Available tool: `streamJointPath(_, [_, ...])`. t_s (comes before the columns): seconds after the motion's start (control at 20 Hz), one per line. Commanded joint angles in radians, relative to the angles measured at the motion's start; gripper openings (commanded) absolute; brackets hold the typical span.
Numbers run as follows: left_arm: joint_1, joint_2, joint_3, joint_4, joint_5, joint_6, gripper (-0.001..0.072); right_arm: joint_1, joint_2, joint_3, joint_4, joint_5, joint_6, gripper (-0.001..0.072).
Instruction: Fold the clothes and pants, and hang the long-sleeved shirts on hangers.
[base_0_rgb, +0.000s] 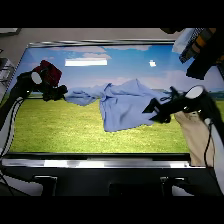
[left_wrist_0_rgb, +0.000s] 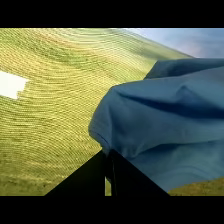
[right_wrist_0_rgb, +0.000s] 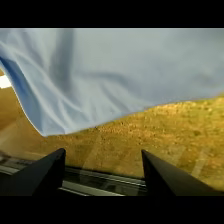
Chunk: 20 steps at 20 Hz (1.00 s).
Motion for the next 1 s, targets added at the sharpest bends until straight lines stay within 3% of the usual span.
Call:
streamJointPath(0.0, [0.001,-0.001,0.000,0.001,-0.006,0.000,0.0016,0.145,0.031,-0.220,0.128,-0.204,0.005,0.0540])
streamJointPath(0.15, [0.001,-0.002,0.000,0.001,-0.006,0.001,0.0016,0.209,0.013,-0.240,0.135,-0.315,0.063,0.0535])
streamJointPath(0.35, [0.001,-0.003,0.000,0.002,0.002,0.000,0.0016,0.219,-0.054,-0.240,0.177,-0.355,0.096,0.0523])
streamJointPath(0.55, [0.002,-0.003,0.000,0.006,0.005,0.001,0.0016,0.219,-0.079,-0.240,0.201,-0.471,0.099,0.0388])
streamJointPath(0.65, [0.001,-0.003,0.000,0.008,0.005,0.004,0.0016,0.219,-0.079,-0.239,0.227,-0.536,0.099,0.0363])
streamJointPath(0.75, [0.001,-0.003,0.000,0.009,0.005,0.004,0.0016,0.219,-0.079,-0.239,0.232,-0.559,0.100,0.0266])
streamJointPath(0.8, [0.001,-0.003,0.000,0.009,0.005,0.004,0.0016,0.219,-0.079,-0.239,0.232,-0.558,0.098,0.0123])
streamJointPath(0.85, [0.001,-0.003,0.000,0.009,0.005,0.004,0.0016,0.219,-0.079,-0.239,0.237,-0.554,0.089,0.0039])
streamJointPath(0.95, [0.002,-0.003,0.000,0.009,0.004,0.016,0.0016,0.219,-0.077,-0.234,0.243,-0.541,0.072,0.0037])
